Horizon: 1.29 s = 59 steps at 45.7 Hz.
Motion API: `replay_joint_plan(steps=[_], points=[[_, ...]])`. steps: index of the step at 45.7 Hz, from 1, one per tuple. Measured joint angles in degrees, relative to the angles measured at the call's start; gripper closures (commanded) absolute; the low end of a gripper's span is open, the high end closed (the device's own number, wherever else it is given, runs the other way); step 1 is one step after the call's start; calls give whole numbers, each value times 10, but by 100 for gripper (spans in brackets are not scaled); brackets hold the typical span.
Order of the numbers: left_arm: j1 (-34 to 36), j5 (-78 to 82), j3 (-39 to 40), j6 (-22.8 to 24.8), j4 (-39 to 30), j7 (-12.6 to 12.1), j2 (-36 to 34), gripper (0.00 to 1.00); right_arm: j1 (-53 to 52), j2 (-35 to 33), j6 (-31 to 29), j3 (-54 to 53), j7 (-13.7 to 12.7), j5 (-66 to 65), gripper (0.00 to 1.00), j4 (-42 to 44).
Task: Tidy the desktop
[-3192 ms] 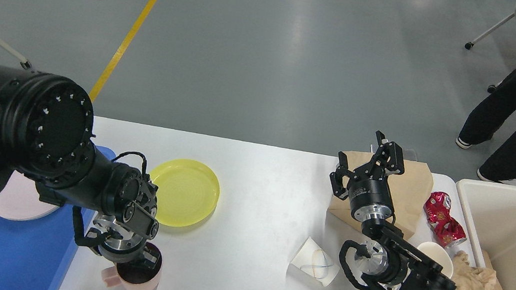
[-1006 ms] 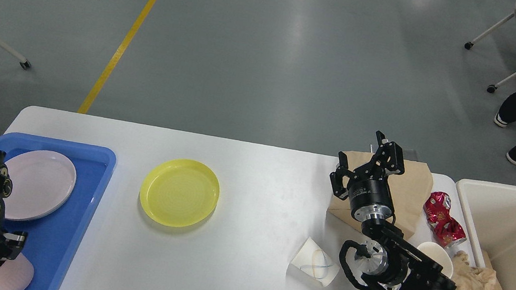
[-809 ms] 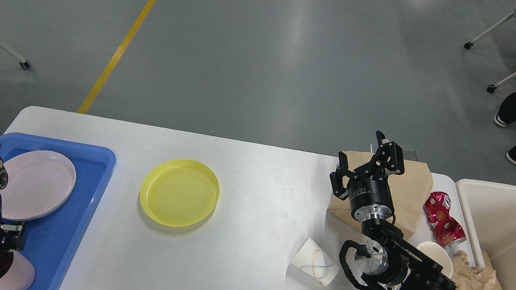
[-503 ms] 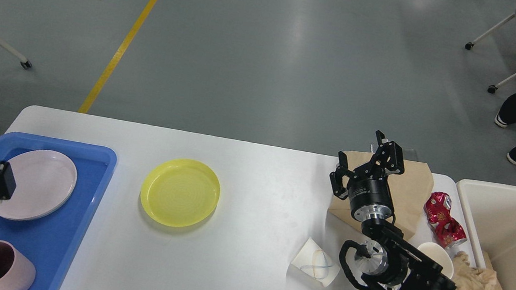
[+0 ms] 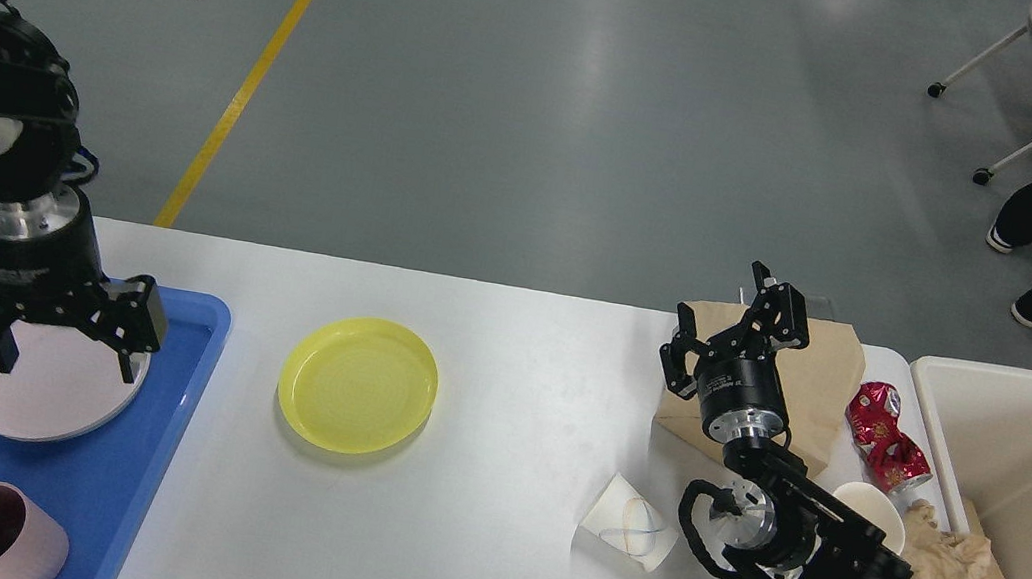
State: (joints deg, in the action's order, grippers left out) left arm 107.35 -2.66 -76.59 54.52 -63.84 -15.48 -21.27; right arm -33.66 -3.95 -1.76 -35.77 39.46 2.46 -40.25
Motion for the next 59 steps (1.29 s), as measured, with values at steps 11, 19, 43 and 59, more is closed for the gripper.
replay_joint_plan(steps=[11,19,43,59], points=[[-103,-143,23,-209,-9,-60,43,5,0,0,0,0,0,0,0,-1],[-133,-195,67,-346,-45,-98,53,9,0,0,0,0,0,0,0,-1],[-141,-291,153,-626,-140,-109,36,3,0,0,0,0,0,0,0,-1],[-99,-285,102,-556,-134,-169,17,3,0,0,0,0,0,0,0,-1]])
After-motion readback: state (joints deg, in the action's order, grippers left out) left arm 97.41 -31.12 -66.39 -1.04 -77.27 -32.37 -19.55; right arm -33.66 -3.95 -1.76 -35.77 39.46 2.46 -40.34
